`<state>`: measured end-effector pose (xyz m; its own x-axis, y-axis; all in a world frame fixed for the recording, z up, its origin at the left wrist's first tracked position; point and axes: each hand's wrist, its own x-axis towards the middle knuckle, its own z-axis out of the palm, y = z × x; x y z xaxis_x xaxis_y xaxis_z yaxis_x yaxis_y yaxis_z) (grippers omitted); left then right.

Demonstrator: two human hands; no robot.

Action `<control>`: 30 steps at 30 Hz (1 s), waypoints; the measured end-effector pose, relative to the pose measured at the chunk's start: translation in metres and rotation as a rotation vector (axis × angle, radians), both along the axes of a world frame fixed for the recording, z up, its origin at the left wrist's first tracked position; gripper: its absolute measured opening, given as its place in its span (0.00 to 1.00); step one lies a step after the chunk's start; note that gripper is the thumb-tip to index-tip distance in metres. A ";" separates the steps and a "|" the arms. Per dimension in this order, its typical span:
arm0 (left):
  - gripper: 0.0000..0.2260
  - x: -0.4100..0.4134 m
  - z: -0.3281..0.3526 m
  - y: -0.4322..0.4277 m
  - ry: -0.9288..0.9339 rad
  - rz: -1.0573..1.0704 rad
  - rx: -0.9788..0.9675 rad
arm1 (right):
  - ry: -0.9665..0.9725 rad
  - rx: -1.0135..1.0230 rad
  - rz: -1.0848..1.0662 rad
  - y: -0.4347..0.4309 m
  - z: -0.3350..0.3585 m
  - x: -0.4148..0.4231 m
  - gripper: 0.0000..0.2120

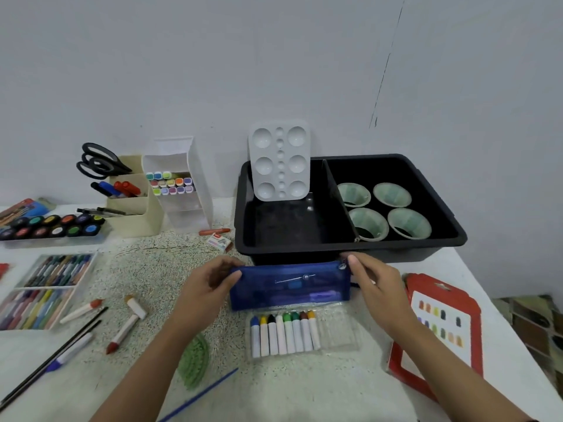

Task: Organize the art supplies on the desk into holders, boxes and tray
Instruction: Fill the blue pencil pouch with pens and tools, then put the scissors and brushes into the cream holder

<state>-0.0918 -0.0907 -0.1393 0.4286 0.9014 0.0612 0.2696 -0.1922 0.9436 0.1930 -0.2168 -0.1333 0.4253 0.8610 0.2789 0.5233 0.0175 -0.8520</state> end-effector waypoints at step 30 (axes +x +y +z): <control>0.04 0.011 -0.017 0.008 0.060 0.347 0.035 | -0.212 -0.174 0.045 -0.038 -0.010 0.046 0.09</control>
